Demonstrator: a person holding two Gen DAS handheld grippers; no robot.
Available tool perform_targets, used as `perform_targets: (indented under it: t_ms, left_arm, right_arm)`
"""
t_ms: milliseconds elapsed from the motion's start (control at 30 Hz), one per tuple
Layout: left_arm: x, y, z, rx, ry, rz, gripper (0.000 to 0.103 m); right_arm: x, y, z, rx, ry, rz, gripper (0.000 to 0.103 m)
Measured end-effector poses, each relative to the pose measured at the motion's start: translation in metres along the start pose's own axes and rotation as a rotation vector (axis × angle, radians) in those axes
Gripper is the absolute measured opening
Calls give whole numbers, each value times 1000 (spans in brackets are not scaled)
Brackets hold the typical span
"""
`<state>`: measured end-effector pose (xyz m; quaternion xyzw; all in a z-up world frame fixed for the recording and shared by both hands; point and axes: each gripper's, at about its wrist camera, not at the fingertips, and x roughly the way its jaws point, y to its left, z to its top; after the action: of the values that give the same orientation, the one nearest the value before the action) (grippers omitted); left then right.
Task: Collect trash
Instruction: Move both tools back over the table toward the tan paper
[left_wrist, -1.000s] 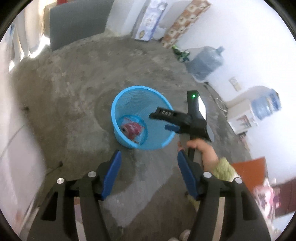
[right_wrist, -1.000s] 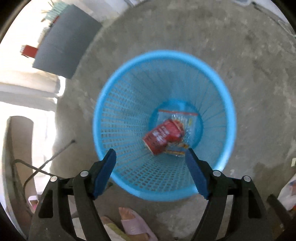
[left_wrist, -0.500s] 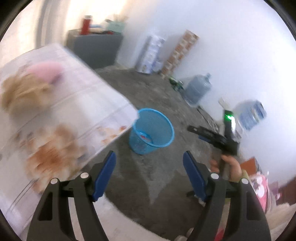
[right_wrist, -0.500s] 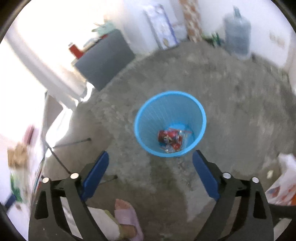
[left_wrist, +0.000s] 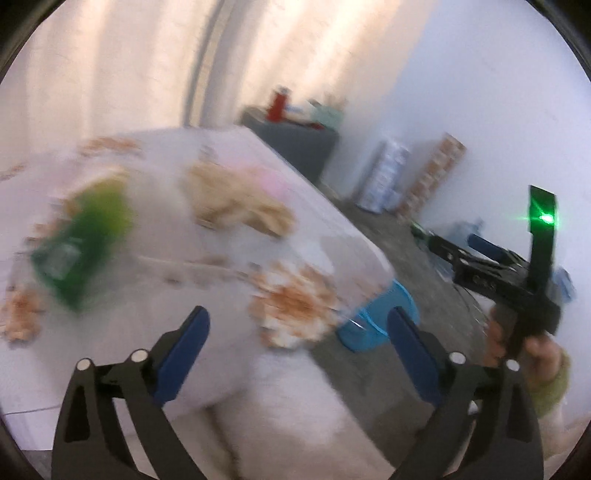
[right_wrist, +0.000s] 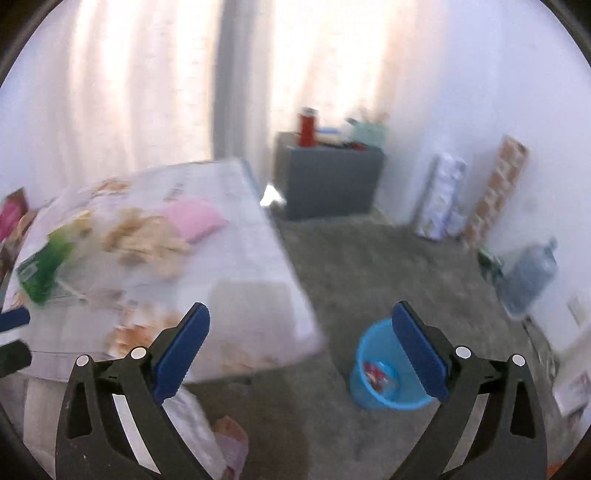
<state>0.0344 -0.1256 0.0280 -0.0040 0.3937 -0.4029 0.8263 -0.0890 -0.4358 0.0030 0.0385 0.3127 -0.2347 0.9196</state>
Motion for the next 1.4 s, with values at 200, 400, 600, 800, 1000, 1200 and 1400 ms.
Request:
perform_targets:
  t_ms: [200, 400, 600, 800, 1000, 1200, 1400]
  left_arm:
    - [-29, 61, 7, -55, -90, 131, 97]
    - [-50, 111, 7, -157, -140, 151, 97]
    - [-68, 148, 7, -203, -177, 169, 97]
    - [-75, 185, 35, -231, -230, 212, 97]
    - [-72, 204, 43, -281, -242, 199, 97]
    - [-57, 195, 33, -269, -190, 165, 97]
    - [-51, 182, 27, -257, -189, 163, 97]
  right_arm:
    - [10, 38, 13, -13, 1, 127, 95]
    - [12, 72, 27, 63, 28, 270, 95]
    - [15, 92, 24, 112, 86, 303, 95]
    - [9, 111, 33, 92, 144, 370, 95]
    - [11, 112, 35, 101, 125, 405, 95]
    - [33, 118, 56, 20, 95, 405, 95]
    - [86, 138, 68, 15, 174, 418, 95]
